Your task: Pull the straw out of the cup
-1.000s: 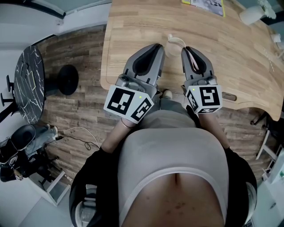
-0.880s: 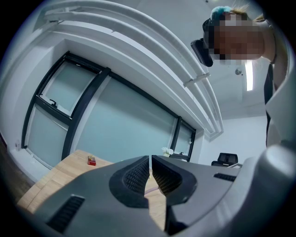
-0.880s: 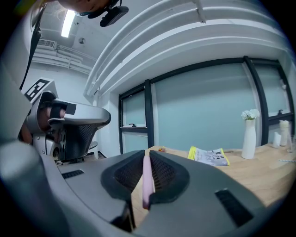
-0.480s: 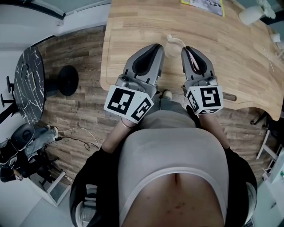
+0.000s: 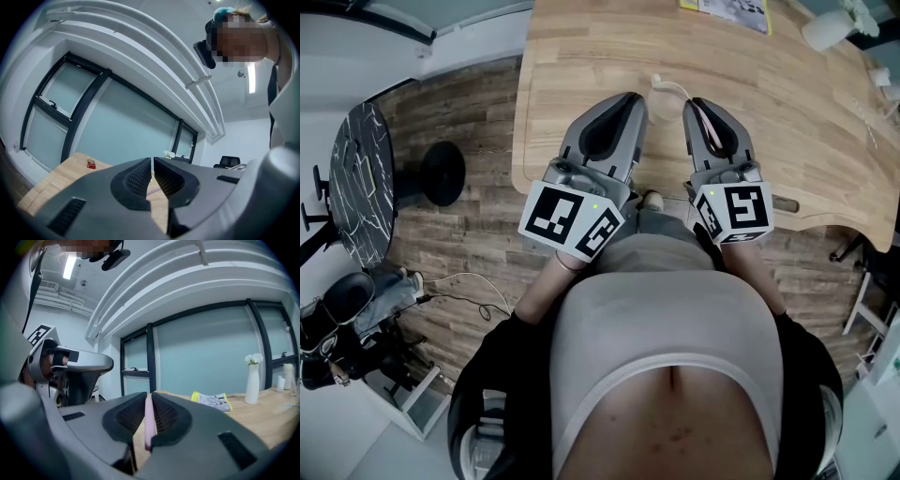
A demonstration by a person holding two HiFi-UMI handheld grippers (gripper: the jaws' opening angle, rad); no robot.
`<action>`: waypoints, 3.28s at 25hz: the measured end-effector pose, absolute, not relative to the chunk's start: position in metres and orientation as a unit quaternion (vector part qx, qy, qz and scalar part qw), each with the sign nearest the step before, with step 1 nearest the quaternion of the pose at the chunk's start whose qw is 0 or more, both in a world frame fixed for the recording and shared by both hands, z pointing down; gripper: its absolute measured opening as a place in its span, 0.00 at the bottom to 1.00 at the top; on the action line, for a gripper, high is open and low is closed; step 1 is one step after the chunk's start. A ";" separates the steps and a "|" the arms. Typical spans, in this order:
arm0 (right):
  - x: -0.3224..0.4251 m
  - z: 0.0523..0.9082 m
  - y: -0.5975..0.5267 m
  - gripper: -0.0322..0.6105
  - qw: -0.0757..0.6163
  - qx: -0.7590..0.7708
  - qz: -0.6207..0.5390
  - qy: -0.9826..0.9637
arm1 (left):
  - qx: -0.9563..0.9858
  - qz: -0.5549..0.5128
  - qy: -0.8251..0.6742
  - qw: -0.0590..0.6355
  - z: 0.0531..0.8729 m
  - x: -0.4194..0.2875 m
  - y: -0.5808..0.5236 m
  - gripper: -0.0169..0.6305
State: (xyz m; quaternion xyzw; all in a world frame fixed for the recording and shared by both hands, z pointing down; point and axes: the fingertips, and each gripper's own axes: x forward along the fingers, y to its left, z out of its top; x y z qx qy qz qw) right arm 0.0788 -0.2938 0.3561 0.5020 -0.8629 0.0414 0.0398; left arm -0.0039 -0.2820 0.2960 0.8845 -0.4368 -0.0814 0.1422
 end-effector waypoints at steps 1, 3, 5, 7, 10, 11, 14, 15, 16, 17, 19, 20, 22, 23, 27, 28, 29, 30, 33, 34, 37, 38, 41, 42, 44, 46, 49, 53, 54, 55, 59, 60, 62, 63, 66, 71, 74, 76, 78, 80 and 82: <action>0.079 0.356 -0.293 0.13 0.040 0.502 0.041 -0.863 | 0.885 -0.081 -0.436 0.143 0.296 -0.004 -0.282 0.05; 0.079 0.354 -0.292 0.13 0.040 0.502 0.041 -0.863 | 0.885 -0.081 -0.436 0.143 0.296 -0.003 -0.282 0.05; 0.079 0.352 -0.292 0.13 0.038 0.503 0.040 -0.863 | 0.885 -0.081 -0.435 0.143 0.296 -0.003 -0.282 0.05; 0.080 0.350 -0.292 0.13 0.035 0.504 0.038 -0.862 | 0.886 -0.080 -0.434 0.144 0.297 -0.003 -0.282 0.05; 0.081 0.348 -0.292 0.13 0.033 0.504 0.039 -0.862 | 0.887 -0.079 -0.432 0.146 0.298 0.000 -0.282 0.05; 0.081 0.347 -0.292 0.13 0.033 0.504 0.039 -0.862 | 0.887 -0.079 -0.431 0.146 0.298 0.000 -0.282 0.05; 0.080 0.344 -0.292 0.13 0.030 0.504 0.036 -0.862 | 0.887 -0.079 -0.431 0.145 0.297 -0.001 -0.283 0.05; 0.080 0.342 -0.291 0.13 0.029 0.504 0.035 -0.863 | 0.887 -0.080 -0.431 0.145 0.296 -0.002 -0.282 0.05; 0.080 0.341 -0.291 0.13 0.029 0.504 0.033 -0.863 | 0.887 -0.080 -0.432 0.144 0.296 -0.002 -0.282 0.05; 0.080 0.340 -0.291 0.13 0.028 0.504 0.031 -0.862 | 0.887 -0.080 -0.432 0.144 0.296 -0.002 -0.283 0.05; 0.079 0.337 -0.292 0.13 0.027 0.505 0.028 -0.862 | 0.887 -0.080 -0.433 0.143 0.296 -0.003 -0.283 0.05; 0.079 0.337 -0.292 0.13 0.025 0.505 0.029 -0.862 | 0.886 -0.080 -0.433 0.143 0.296 -0.004 -0.283 0.05; 0.079 0.335 -0.292 0.13 0.022 0.505 0.031 -0.862 | 0.887 -0.080 -0.433 0.143 0.295 -0.004 -0.284 0.05; 0.079 0.334 -0.292 0.13 0.020 0.505 0.031 -0.862 | 0.887 -0.080 -0.432 0.143 0.295 -0.004 -0.284 0.05; 0.077 0.329 -0.293 0.13 0.014 0.505 0.030 -0.863 | 0.887 -0.080 -0.432 0.142 0.295 -0.005 -0.285 0.05; 0.077 0.327 -0.293 0.13 0.013 0.505 0.030 -0.863 | 0.887 -0.080 -0.432 0.142 0.294 -0.006 -0.285 0.05; 0.076 0.326 -0.293 0.13 0.012 0.505 0.029 -0.863 | 0.887 -0.081 -0.432 0.141 0.294 -0.006 -0.285 0.05; 0.076 0.325 -0.292 0.13 0.010 0.505 0.028 -0.862 | 0.887 -0.080 -0.432 0.141 0.294 -0.007 -0.285 0.05; 0.074 0.323 -0.292 0.13 0.007 0.505 0.028 -0.863 | 0.888 -0.080 -0.430 0.141 0.294 -0.009 -0.285 0.05; 0.073 0.321 -0.292 0.13 0.005 0.505 0.026 -0.862 | 0.889 -0.080 -0.429 0.141 0.294 -0.010 -0.285 0.05; 0.069 0.316 -0.291 0.13 0.002 0.508 0.023 -0.861 | 0.890 -0.079 -0.427 0.140 0.293 -0.014 -0.285 0.05; 0.068 0.316 -0.291 0.13 0.002 0.508 0.023 -0.861 | 0.890 -0.080 -0.427 0.140 0.292 -0.015 -0.286 0.05; 0.066 0.315 -0.289 0.13 0.001 0.512 0.022 -0.858 | 0.892 -0.081 -0.422 0.139 0.291 -0.017 -0.286 0.05; 0.066 0.314 -0.289 0.13 0.001 0.514 0.021 -0.857 | 0.893 -0.081 -0.420 0.139 0.291 -0.017 -0.286 0.05; 0.065 0.313 -0.289 0.13 -0.001 0.518 0.020 -0.855 | 0.895 -0.080 -0.416 0.139 0.291 -0.018 -0.287 0.05; 0.065 0.310 -0.289 0.13 -0.005 0.522 0.018 -0.853 | 0.897 -0.080 -0.412 0.139 0.291 -0.019 -0.288 0.05; 0.059 0.306 -0.290 0.13 -0.011 0.528 0.013 -0.849 | 0.900 -0.081 -0.405 0.139 0.291 -0.024 -0.290 0.05; 0.052 0.308 -0.290 0.13 -0.016 0.536 0.012 -0.844 | 0.908 -0.072 -0.391 0.134 0.296 -0.024 -0.289 0.05; 0.051 0.309 -0.289 0.13 -0.017 0.538 0.012 -0.842 | 0.910 -0.069 -0.387 0.131 0.296 -0.024 -0.289 0.05; 0.050 0.310 -0.289 0.13 -0.017 0.541 0.011 -0.841 | 0.912 -0.069 -0.383 0.129 0.297 -0.025 -0.289 0.05; 0.046 0.312 -0.287 0.13 -0.022 0.552 0.011 -0.834 | 0.917 -0.070 -0.373 0.125 0.297 -0.029 -0.291 0.05; 0.046 0.312 -0.286 0.13 -0.023 0.554 0.011 -0.832 | 0.917 -0.071 -0.370 0.127 0.297 -0.029 -0.291 0.05; 0.048 0.311 -0.285 0.13 -0.025 0.559 0.009 -0.829 | 0.919 -0.073 -0.364 0.130 0.297 -0.028 -0.290 0.05; 0.049 0.310 -0.284 0.13 -0.026 0.561 0.008 -0.827 | 0.921 -0.073 -0.360 0.130 0.296 -0.026 -0.289 0.05; 0.056 0.306 -0.278 0.13 -0.029 0.568 0.005 -0.822 | 0.924 -0.073 -0.353 0.126 0.293 -0.020 -0.284 0.05; 0.067 0.300 -0.264 0.13 -0.036 0.569 0.004 -0.821 | 0.925 -0.077 -0.354 0.114 0.284 -0.010 -0.271 0.05; 0.076 0.297 -0.251 0.13 -0.034 0.567 0.003 -0.823 | 0.925 -0.077 -0.355 0.113 0.281 0.000 -0.257 0.05; 0.082 0.296 -0.240 0.13 -0.034 0.566 0.005 -0.824 | 0.924 -0.076 -0.357 0.116 0.282 0.006 -0.245 0.05; 0.088 0.296 -0.227 0.13 -0.035 0.565 0.006 -0.824 | 0.922 -0.076 -0.361 0.118 0.283 0.010 -0.233 0.05; 0.094 0.295 -0.216 0.13 -0.037 0.563 0.005 -0.825 | 0.920 -0.078 -0.365 0.116 0.282 0.014 -0.222 0.05; 0.099 0.294 -0.205 0.13 -0.039 0.562 0.003 -0.826 | 0.920 -0.077 -0.367 0.114 0.283 0.019 -0.211 0.05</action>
